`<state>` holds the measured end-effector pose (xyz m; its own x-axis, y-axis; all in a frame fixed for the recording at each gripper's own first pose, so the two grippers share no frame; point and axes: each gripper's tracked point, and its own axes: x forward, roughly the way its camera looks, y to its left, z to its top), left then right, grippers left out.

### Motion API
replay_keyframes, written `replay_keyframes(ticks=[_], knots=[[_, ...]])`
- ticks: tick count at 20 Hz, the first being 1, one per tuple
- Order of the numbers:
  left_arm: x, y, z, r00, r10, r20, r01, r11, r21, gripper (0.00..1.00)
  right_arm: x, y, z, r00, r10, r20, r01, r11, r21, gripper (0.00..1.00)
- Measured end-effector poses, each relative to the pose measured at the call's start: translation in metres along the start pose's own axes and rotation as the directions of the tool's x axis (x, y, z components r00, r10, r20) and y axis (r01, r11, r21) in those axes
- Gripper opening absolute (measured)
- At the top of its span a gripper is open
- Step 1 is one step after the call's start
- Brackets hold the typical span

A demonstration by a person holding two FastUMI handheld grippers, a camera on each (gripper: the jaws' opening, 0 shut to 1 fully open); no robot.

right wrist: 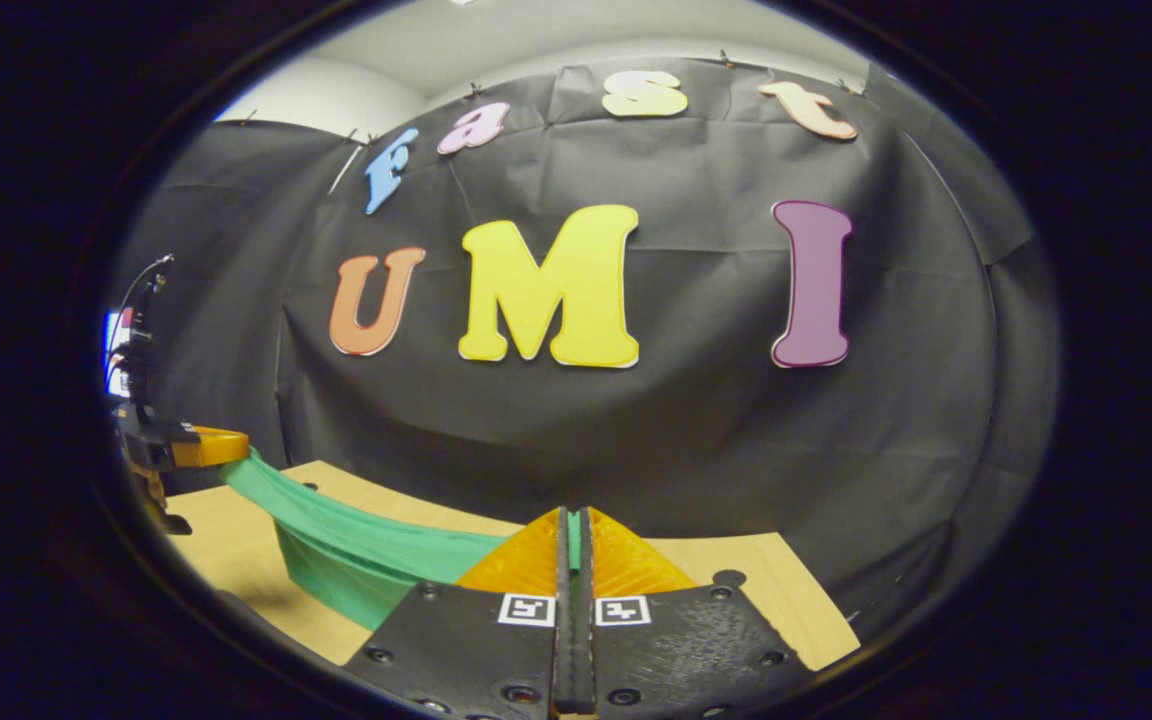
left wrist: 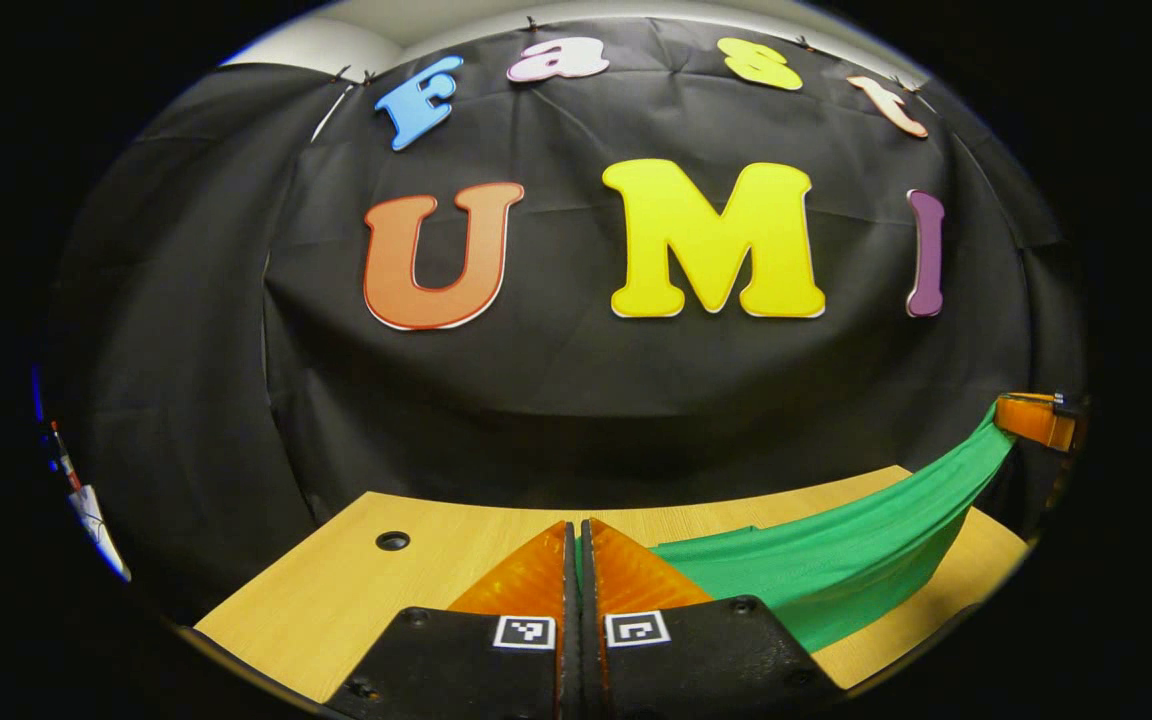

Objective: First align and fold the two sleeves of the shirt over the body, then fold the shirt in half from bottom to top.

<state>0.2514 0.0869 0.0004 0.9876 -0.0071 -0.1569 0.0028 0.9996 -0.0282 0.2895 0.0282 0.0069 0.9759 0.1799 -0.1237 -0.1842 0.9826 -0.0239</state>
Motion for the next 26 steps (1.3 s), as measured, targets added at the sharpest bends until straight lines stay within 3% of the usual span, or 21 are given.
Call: replay_keyframes(ticks=[4, 9, 15, 16, 19, 23, 26], knots=[[0.073, 0.002, -0.007, 0.999, -0.01, -0.037, 0.01, 1.0, -0.008, 0.06, 0.073, -0.008, -0.016, 0.998, -0.032, -0.061, 0.033, 0.999, 0.013, 0.0], [0.144, 0.0, -0.056, 0.994, 0.0, -0.108, 0.004, 0.999, 0.035, 0.06, 0.141, -0.014, -0.073, 0.985, -0.073, -0.155, 0.074, 0.997, 0.002, 0.0], [0.178, 0.004, -0.096, 0.99, 0.038, -0.139, -0.029, 0.997, 0.065, 0.05, 0.178, -0.017, -0.119, 0.975, -0.12, -0.186, 0.111, 0.992, -0.058, 0.0], [0.177, 0.008, -0.099, 0.988, 0.052, -0.148, -0.042, 0.997, 0.068, 0.12, 0.183, -0.025, -0.126, 0.966, -0.164, -0.201, 0.15, 0.985, -0.086, 0.02], [0.173, 0.014, -0.113, 0.981, 0.074, -0.179, -0.07, 0.997, 0.027, 1.0, 0.174, -0.031, -0.133, 0.952, -0.187, -0.244, 0.173, 0.982, -0.078, 0.92], [0.138, 0.016, -0.104, 0.977, 0.064, -0.203, -0.073, 0.997, -0.033, 1.0, 0.143, -0.024, -0.111, 0.958, -0.15, -0.244, 0.142, 0.989, -0.05, 0.96], [0.098, 0.019, -0.081, 0.981, 0.089, -0.17, -0.087, 0.996, 0.014, 1.0, 0.104, -0.019, -0.079, 0.973, -0.147, -0.179, 0.138, 0.989, -0.061, 0.96]])
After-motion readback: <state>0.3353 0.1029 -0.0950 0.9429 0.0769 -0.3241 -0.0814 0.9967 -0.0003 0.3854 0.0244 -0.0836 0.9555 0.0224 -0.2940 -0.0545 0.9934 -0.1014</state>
